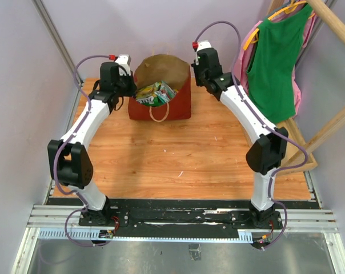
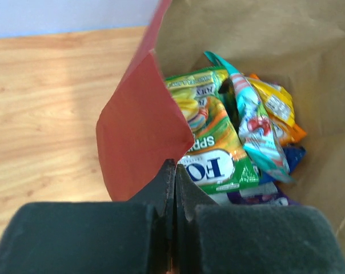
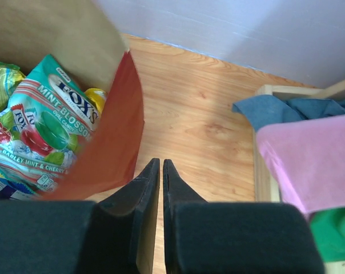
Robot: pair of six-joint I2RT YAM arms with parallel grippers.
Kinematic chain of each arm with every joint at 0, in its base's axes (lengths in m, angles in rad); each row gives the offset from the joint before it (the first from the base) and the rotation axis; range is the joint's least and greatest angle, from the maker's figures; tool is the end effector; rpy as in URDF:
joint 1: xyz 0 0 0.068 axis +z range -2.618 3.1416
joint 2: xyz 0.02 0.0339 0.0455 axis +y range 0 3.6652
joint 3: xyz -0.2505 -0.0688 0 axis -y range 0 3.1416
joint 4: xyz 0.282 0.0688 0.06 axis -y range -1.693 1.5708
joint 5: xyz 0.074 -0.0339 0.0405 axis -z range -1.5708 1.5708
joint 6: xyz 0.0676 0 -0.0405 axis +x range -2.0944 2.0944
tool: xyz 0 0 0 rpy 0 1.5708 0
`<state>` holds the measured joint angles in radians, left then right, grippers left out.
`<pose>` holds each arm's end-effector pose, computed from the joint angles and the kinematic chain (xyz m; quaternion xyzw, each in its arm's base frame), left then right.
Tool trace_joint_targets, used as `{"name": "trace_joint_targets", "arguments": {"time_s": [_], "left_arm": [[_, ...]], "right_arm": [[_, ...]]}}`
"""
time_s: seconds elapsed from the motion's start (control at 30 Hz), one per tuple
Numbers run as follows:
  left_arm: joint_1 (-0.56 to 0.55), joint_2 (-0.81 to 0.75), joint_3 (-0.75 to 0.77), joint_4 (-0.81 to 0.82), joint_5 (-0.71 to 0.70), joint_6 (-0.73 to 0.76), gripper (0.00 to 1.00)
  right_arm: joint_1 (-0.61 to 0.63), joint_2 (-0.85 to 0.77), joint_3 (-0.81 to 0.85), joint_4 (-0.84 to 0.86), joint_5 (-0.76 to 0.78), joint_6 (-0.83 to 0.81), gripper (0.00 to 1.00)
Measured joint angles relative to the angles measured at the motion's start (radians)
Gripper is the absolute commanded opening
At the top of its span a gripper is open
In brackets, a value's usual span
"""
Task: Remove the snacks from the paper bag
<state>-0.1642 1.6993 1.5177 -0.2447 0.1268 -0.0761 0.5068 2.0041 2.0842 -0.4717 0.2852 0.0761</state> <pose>0.4610 -0.0851 0.3117 0.0712 0.8367 -0.1177 0.5302 0.4725 0.2405 0.3702 -0.0986 0.8206 0.0450 0.5611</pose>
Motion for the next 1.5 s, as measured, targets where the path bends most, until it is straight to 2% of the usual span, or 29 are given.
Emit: {"name": "trace_joint_targets", "arguments": {"time_s": [0.2,0.3,0.33,0.43,0.5,0.6,0.73,1.07,1.17,1.5], "left_arm": [[-0.052,-0.124,-0.134,0.003,-0.023,-0.083,0.01],[-0.077,-0.159,-0.172,0.003,-0.041,-0.108,0.03],[-0.082,-0.171,-0.182,0.003,-0.046,-0.114,0.04],[-0.087,-0.196,-0.203,0.003,-0.058,-0.129,0.06],[-0.087,-0.199,-0.204,0.005,-0.065,-0.133,0.06],[-0.087,-0.199,-0.204,0.008,-0.069,-0.135,0.06],[-0.087,-0.200,-0.204,0.013,-0.071,-0.135,0.06],[-0.087,-0.201,-0.204,0.026,-0.074,-0.135,0.06],[-0.087,-0.203,-0.204,0.027,-0.077,-0.134,0.06],[-0.087,-0.238,-0.223,0.027,-0.089,-0.134,0.07]], "right_arm": [[-0.016,-0.148,-0.148,0.018,-0.027,-0.019,0.08],[-0.016,-0.217,-0.232,0.026,-0.043,-0.021,0.16],[-0.016,-0.235,-0.251,0.027,-0.051,-0.022,0.20],[-0.016,-0.267,-0.284,0.032,-0.069,-0.025,0.48],[-0.016,-0.272,-0.289,0.036,-0.085,-0.029,0.61],[-0.016,-0.272,-0.288,0.041,-0.110,-0.026,0.70],[-0.016,-0.263,-0.271,0.034,-0.137,-0.027,0.75],[0.006,-0.146,-0.104,0.003,-0.152,-0.022,0.88],[0.032,-0.102,-0.051,-0.006,-0.145,-0.019,0.89],[0.055,0.215,0.348,-0.125,-0.132,-0.041,0.87]]}}
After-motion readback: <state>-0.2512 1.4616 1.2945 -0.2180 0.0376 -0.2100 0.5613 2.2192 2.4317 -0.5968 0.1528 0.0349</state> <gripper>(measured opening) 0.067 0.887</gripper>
